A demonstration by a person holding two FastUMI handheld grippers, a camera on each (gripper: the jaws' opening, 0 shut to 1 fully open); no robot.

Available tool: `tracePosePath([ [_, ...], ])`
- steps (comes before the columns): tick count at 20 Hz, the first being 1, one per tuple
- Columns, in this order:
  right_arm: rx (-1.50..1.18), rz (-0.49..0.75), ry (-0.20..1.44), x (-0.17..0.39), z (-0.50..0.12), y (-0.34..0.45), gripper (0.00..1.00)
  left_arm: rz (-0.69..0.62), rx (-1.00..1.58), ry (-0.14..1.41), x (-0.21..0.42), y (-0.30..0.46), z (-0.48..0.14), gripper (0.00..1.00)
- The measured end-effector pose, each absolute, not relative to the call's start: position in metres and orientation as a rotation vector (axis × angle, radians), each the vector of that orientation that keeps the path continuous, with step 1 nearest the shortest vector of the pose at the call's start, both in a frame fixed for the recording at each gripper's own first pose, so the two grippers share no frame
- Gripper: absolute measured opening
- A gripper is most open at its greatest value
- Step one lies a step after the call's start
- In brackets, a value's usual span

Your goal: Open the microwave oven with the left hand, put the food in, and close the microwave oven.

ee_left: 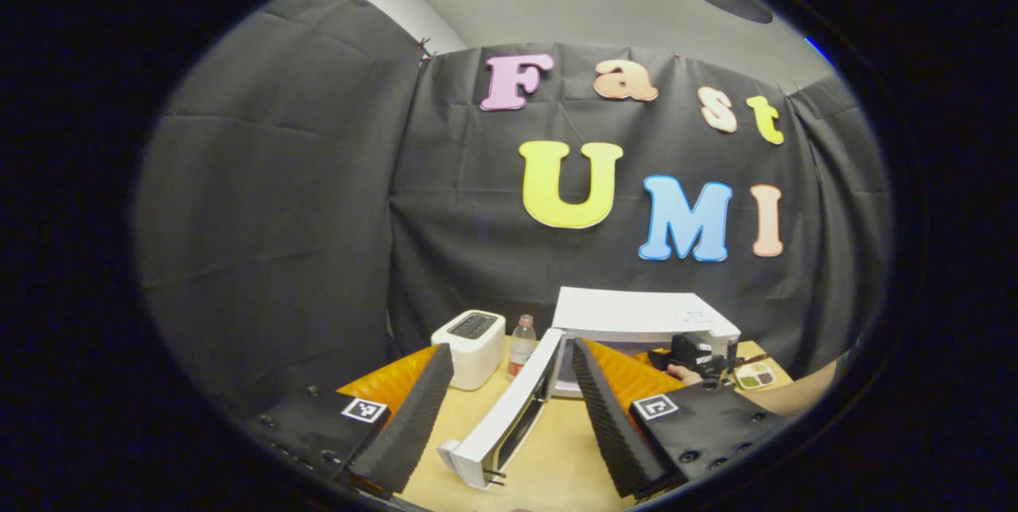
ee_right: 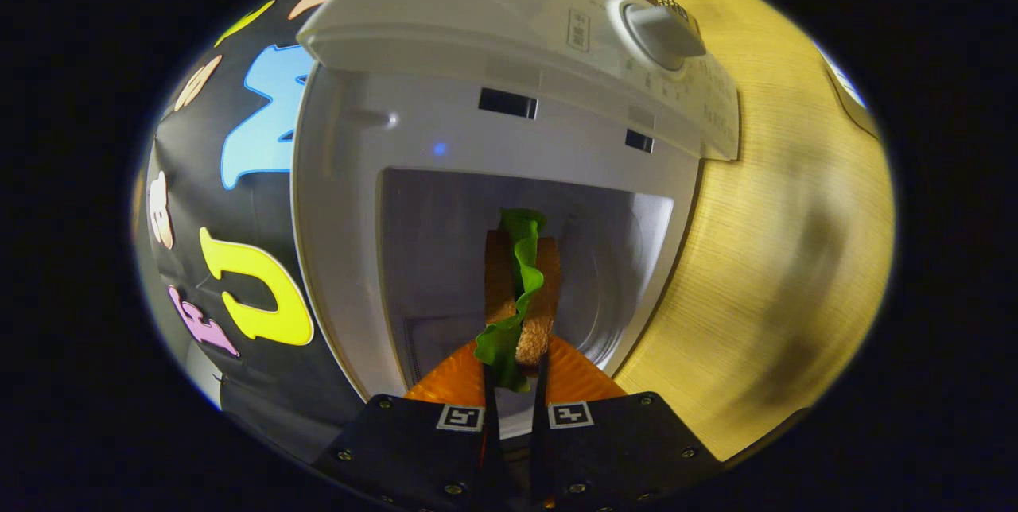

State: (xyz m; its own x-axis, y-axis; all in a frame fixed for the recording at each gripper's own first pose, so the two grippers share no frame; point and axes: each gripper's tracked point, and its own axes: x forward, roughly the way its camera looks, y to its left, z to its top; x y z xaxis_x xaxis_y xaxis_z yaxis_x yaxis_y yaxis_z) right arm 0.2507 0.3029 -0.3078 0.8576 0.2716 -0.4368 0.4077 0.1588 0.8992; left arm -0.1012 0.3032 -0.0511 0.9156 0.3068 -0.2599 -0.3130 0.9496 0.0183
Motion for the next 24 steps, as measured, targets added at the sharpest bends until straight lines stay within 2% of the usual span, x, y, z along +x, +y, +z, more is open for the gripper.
tracePosePath([
  [4,1.468,-0.208,0.574,0.258,-0.330,0.302,0.15,0.340,-0.062,0.286,-0.099,0.313,-0.063,0.97],
  [11,1.571,-0.305,0.513,0.274,-0.345,0.307,0.16,0.354,-0.088,0.316,-0.106,0.321,-0.075,0.97],
  [17,1.594,-0.350,0.454,0.309,-0.347,0.315,0.16,0.352,-0.063,0.313,-0.110,0.337,-0.069,0.96],
  [20,1.598,-0.359,0.460,0.306,-0.353,0.319,0.16,0.345,-0.003,0.286,-0.108,0.353,-0.051,0.96],
  [22,1.613,-0.364,0.460,0.303,-0.353,0.320,0.26,0.335,0.000,0.273,-0.103,0.355,-0.045,0.97],
  [24,1.591,-0.367,0.507,0.291,-0.356,0.321,0.32,0.314,-0.007,0.263,-0.098,0.351,-0.044,0.97],
])
